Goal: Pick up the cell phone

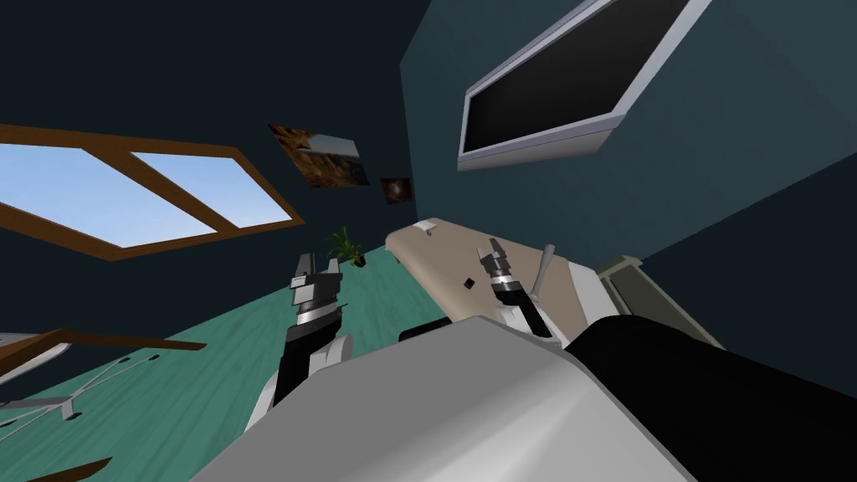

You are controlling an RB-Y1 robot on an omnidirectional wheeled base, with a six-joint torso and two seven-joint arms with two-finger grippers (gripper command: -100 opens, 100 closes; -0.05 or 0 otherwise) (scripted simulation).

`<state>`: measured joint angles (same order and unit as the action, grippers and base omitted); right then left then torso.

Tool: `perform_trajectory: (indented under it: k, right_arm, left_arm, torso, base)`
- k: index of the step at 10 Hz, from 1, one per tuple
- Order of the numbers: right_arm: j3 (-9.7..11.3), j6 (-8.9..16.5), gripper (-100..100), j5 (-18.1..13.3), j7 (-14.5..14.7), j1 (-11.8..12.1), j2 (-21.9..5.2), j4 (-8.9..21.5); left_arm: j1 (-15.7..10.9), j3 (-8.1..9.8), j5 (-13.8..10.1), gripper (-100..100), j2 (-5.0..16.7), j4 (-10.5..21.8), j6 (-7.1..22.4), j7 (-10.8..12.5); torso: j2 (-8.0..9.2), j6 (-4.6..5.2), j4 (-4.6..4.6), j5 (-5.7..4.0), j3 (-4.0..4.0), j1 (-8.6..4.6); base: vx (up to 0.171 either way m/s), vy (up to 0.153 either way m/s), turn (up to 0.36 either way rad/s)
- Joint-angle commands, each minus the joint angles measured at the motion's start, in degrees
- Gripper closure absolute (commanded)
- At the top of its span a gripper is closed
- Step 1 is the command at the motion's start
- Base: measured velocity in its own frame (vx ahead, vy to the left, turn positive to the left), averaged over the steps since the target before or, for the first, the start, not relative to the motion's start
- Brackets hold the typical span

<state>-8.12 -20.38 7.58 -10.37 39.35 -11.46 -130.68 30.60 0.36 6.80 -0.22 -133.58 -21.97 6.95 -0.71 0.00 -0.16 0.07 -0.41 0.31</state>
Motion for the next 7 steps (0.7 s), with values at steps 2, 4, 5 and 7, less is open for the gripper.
perform_trajectory:
  k: [2, 4, 5, 7]
  right_arm:
    - [-2.12, 3.74, -100, 2.84, -3.07, 1.54, -0.35, 1.73]
    - [-4.74, 7.27, -100, 6.48, -6.56, 4.0, -0.5, 3.77]
    - [-4.74, 7.95, -100, 6.6, -7.11, 4.0, -0.5, 3.77]
    - [-7.28, 11.69, -100, 10.57, -11.05, 6.56, -0.53, 6.12]
  left_arm:
    - [-0.01, 0.0, 0.0, 0, 0.0, 0.0, 0.0, 0.0]
    - [-0.01, 0.0, 0.0, 0, 0.0, 0.0, 0.0, 0.0]
    - [0.0, 0.0, 0.0, 0, 0.0, 0.0, 0.0, 0.0]
    - [-0.01, 0.0, 0.0, 0, 0.0, 0.0, 0.0, 0.0]
  torso:
    - [0.19, 0.0, 0.03, -0.02, 0.09, -0.1]
    - [0.26, -0.01, 0.06, -0.03, 0.15, -0.12]
    - [0.08, 0.0, 0.02, -0.01, 0.05, -0.06]
    - [0.21, -0.01, 0.04, -0.03, 0.11, -0.16]
  base:
    - [0.101, 0.041, 0.03]
    - [0.158, 0.061, 0.093]
    - [0.148, 0.046, 0.005]
    - [0.141, 0.034, 0.077]
